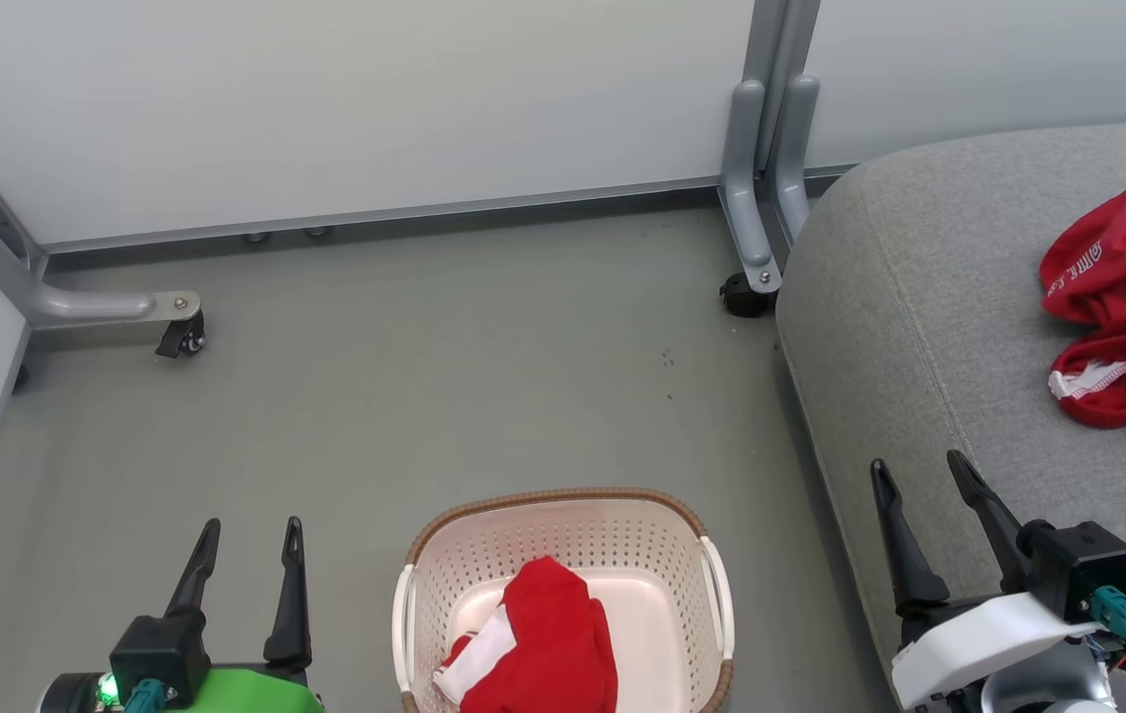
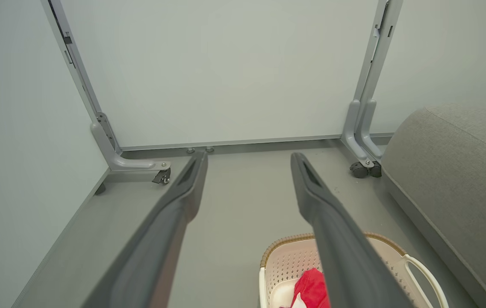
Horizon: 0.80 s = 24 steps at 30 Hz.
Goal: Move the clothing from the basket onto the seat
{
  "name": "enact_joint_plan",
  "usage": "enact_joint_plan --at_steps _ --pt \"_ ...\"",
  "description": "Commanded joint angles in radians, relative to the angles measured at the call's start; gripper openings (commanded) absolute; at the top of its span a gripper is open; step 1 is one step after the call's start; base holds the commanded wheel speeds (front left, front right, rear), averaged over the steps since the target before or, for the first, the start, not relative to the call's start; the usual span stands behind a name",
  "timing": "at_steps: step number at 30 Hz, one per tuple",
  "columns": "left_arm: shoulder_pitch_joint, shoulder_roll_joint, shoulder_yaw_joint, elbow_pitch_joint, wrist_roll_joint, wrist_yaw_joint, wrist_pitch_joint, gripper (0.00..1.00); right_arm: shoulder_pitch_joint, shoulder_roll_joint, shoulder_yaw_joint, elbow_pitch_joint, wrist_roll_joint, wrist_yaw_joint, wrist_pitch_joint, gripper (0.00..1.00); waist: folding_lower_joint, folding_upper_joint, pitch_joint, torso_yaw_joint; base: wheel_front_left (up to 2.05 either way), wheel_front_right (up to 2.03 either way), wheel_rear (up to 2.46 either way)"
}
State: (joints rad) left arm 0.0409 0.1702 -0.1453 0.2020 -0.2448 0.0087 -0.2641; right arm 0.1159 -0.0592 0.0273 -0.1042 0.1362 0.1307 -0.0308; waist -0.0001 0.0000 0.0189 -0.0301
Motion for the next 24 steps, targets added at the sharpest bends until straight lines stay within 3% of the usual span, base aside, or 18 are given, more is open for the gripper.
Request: enact_joint_plan --at_steps 1,17,24 --pt "0.004 -0.004 0.006 0.005 0.007 -0.003 0.000 1.00 0.007 0.000 -0.002 -0.007 -0.006 0.000 -0.001 1.00 0.0001 0.0000 0.000 0.001 0.00 0.00 0.00" --pt "-0.010 -0.026 0.023 0.013 0.038 -0.015 0.000 1.00 0.006 0.001 -0.005 -0.014 -0.007 0.000 0.010 1.00 0.0001 0.0000 -0.005 0.009 0.00 0.00 0.00" --pt "-0.093 -0.051 -0.047 0.061 0.091 -0.028 0.000 1.00 -0.017 -0.006 -0.013 -0.032 -0.004 0.000 0.014 1.00 0.0001 0.0000 0.034 0.012 0.00 0.00 0.00"
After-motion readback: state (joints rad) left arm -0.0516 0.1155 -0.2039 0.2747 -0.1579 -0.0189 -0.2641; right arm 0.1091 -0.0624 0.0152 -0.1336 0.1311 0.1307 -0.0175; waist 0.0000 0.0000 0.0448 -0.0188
